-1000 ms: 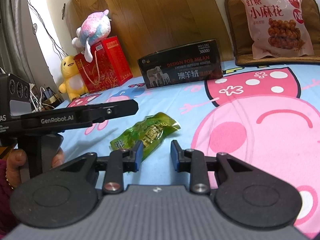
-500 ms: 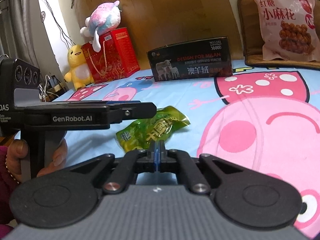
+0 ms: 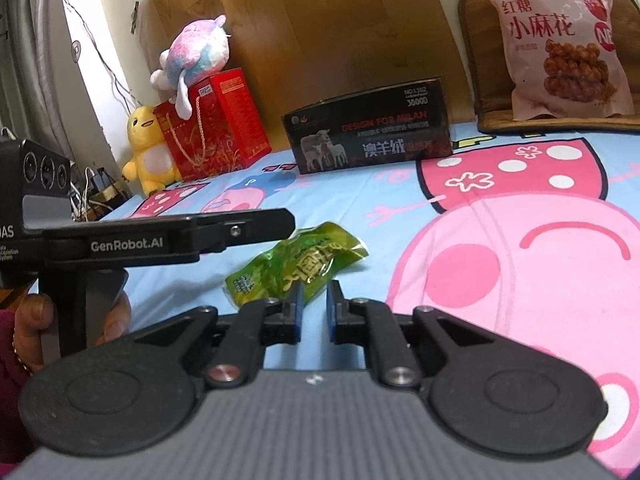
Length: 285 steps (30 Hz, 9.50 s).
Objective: Organize snacks
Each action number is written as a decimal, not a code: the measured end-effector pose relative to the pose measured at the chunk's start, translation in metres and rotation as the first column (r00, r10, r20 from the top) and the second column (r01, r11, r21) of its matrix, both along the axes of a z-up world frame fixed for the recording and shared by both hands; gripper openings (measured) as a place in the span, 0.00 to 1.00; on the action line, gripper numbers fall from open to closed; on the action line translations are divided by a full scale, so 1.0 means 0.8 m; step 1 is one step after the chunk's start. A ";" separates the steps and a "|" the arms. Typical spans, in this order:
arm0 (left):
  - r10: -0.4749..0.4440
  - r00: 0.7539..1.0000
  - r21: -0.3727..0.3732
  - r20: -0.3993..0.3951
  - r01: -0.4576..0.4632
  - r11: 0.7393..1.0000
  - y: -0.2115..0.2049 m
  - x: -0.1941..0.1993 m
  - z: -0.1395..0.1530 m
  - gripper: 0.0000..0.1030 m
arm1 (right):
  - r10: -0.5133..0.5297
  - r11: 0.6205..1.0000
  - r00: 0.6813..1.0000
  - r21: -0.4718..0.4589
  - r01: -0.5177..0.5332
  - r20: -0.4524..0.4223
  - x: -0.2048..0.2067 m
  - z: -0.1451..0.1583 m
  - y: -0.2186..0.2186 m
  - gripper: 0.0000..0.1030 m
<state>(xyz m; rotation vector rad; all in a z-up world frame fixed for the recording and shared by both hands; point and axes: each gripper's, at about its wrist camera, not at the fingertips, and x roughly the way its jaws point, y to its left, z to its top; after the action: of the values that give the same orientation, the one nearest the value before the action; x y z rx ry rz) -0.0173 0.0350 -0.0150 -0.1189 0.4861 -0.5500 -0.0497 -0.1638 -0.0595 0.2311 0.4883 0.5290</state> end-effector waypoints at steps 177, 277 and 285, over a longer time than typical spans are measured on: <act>0.458 0.886 0.432 0.070 -0.441 0.787 -0.051 0.000 0.005 1.00 | -0.221 0.971 0.975 0.087 0.224 -0.033 0.033 0.010 -0.023 0.59; 0.521 0.853 0.489 0.027 -0.466 0.738 -0.051 -0.003 0.001 1.00 | -0.145 0.983 0.989 0.116 0.141 0.024 0.007 0.013 -0.025 0.62; 0.524 0.851 0.486 0.030 -0.470 0.736 -0.050 -0.003 0.002 1.00 | -0.142 0.984 0.990 0.115 0.138 0.024 0.007 0.013 -0.024 0.62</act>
<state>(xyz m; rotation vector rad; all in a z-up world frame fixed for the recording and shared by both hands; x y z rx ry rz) -0.0195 -0.0049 -0.0137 0.1977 0.6576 0.1236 -0.0441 -0.1831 -0.0490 0.3626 0.4076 0.4225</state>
